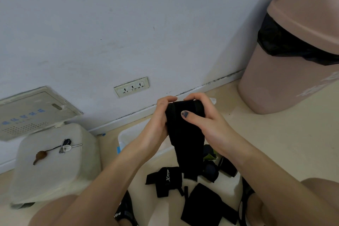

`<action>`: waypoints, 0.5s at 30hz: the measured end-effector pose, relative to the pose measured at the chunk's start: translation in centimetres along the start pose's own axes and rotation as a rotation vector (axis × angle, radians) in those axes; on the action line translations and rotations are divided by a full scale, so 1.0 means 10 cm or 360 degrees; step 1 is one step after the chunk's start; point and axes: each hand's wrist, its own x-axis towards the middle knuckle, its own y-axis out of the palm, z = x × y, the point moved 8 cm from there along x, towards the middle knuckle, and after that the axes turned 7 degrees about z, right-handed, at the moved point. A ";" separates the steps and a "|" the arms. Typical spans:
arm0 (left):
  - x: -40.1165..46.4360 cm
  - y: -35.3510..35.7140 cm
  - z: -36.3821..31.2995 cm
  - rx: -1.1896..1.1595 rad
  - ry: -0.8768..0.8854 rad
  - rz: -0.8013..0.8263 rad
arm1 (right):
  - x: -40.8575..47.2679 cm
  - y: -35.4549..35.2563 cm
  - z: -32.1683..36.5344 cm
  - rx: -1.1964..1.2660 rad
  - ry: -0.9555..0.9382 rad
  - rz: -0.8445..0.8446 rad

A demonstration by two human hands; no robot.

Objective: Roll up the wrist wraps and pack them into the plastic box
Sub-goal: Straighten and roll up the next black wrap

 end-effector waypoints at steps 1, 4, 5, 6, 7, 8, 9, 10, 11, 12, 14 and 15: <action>0.00 -0.02 0.03 0.0032 -0.0042 -0.0016 | -0.01 0.01 0.01 -0.0007 -0.0004 0.0016; 0.00 0.00 0.08 0.0157 -0.0155 -0.0059 | -0.01 0.03 0.03 -0.0071 -0.0017 0.0050; 0.00 -0.01 0.09 0.0145 -0.0166 -0.0072 | -0.01 0.04 0.04 -0.0090 -0.0022 0.0053; -0.01 0.00 0.08 0.0135 -0.0153 -0.0079 | -0.01 0.04 0.04 -0.0093 -0.0018 0.0055; 0.00 0.00 0.08 0.0110 -0.0133 -0.0062 | -0.01 0.05 0.03 -0.0075 -0.0008 0.0064; 0.00 0.00 0.08 0.0081 -0.0115 -0.0021 | -0.01 0.05 0.02 -0.0053 0.0008 0.0069; 0.01 0.00 0.08 0.0045 -0.0098 0.0019 | 0.00 0.05 0.00 -0.0033 0.0024 0.0063; 0.01 0.01 0.06 0.0023 -0.0079 0.0050 | 0.01 0.03 -0.03 -0.0013 0.0046 0.0047; 0.01 0.00 0.05 0.0026 -0.0060 0.0055 | 0.03 0.01 -0.06 0.0025 0.0072 0.0026; 0.01 0.00 0.03 0.0040 -0.0043 0.0052 | 0.04 0.00 -0.10 0.0067 0.0108 -0.0002; 0.00 0.00 -0.02 0.0047 -0.0008 0.0026 | 0.07 -0.02 -0.13 0.0026 0.0159 -0.0050; 0.00 -0.02 -0.03 0.0045 0.0010 0.0006 | 0.08 -0.02 -0.12 -0.0063 0.0158 -0.0067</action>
